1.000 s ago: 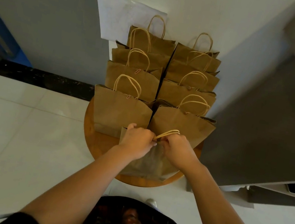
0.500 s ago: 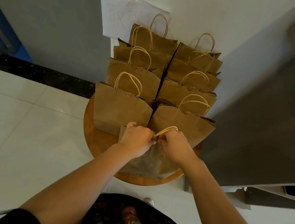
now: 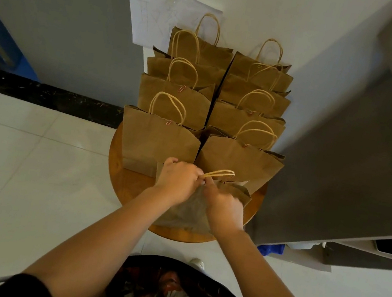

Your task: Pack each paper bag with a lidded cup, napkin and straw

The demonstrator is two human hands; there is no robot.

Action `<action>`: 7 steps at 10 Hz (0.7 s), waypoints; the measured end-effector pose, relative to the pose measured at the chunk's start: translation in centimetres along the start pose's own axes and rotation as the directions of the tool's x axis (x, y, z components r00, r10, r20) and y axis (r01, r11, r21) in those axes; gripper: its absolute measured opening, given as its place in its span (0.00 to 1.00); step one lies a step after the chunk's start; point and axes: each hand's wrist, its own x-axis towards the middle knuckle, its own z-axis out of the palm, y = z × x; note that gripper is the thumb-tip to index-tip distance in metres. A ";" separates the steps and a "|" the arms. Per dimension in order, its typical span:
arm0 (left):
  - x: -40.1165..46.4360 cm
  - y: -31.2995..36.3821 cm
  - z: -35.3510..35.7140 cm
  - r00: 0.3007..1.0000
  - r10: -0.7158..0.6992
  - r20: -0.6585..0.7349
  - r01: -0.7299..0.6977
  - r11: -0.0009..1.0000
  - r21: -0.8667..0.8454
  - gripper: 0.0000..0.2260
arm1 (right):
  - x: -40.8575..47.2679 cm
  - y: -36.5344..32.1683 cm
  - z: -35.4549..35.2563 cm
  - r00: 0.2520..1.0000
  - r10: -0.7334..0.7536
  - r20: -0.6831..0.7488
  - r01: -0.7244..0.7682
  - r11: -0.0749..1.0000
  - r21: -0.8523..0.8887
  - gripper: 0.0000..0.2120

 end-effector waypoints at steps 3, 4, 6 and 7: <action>-0.5 -0.1 -0.1 1.000 0.008 0.029 -0.008 1.000 0.008 0.11 | -1.8 -0.8 1.6 0.981 0.113 0.160 -0.140 0.976 0.168 0.39; -1.1 0.0 -0.6 0.999 0.028 0.017 -0.028 1.000 -0.002 0.10 | -2.7 -1.2 1.1 0.973 0.179 0.147 -0.210 0.948 0.238 0.36; -4.4 -0.1 -1.3 0.993 0.000 -0.114 0.012 0.995 0.099 0.14 | -6.5 -1.5 0.3 0.979 0.171 0.107 -0.192 0.954 0.229 0.19; -7.3 1.0 -0.9 0.983 -0.046 -0.176 0.081 0.977 0.199 0.10 | -8.3 -0.9 1.2 0.978 0.183 0.103 -0.195 0.973 0.125 0.11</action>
